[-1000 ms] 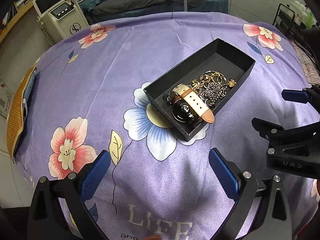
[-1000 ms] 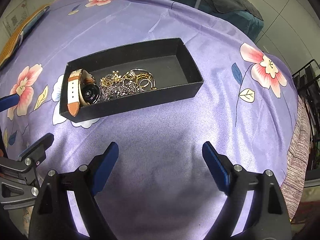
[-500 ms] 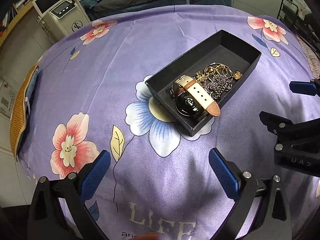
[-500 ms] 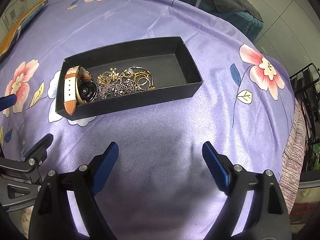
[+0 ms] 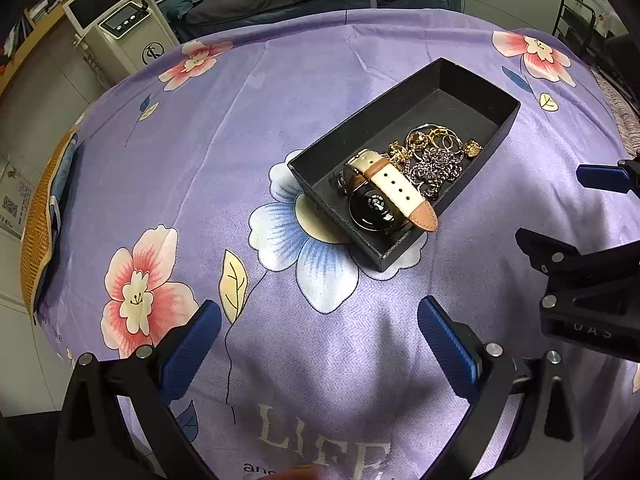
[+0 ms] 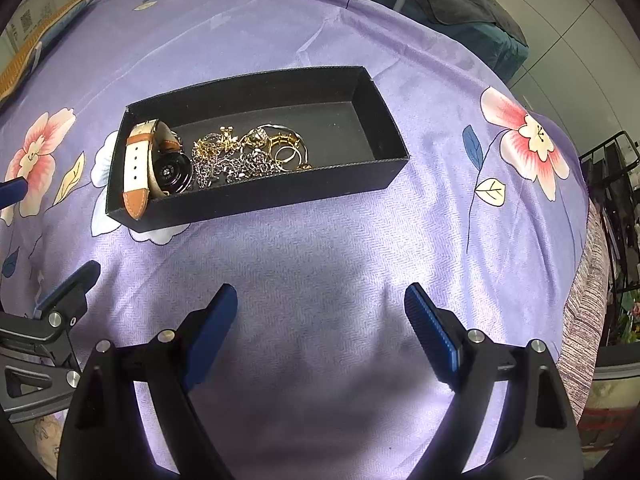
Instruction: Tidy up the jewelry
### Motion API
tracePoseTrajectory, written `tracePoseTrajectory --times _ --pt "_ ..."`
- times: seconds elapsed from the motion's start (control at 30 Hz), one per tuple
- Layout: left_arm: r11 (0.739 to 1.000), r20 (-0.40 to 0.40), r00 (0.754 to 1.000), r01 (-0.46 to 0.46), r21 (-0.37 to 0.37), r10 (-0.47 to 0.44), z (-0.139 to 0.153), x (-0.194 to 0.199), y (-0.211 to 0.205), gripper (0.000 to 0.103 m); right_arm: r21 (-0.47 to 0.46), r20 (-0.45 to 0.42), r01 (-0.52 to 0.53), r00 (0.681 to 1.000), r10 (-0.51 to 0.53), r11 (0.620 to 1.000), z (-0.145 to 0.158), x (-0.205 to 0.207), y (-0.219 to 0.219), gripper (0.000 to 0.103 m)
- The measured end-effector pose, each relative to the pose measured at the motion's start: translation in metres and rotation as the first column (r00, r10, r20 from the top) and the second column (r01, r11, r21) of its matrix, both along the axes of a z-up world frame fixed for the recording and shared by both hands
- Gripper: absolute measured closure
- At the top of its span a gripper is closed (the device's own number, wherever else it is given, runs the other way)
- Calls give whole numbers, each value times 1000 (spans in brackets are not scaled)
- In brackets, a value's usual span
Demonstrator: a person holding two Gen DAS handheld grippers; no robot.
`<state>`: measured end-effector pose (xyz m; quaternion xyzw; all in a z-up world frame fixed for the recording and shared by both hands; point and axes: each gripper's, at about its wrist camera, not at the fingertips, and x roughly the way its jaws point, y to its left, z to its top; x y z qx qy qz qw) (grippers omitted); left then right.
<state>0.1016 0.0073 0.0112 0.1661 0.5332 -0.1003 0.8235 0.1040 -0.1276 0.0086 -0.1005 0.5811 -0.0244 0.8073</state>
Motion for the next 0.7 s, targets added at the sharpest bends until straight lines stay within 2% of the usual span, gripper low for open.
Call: tracePoseTrajectory --times 0.7 --pt "1000 0 1000 -1 15 1 -2 0 1 6 -5 -2 -3 1000 3 1000 -2 -1 1 18"
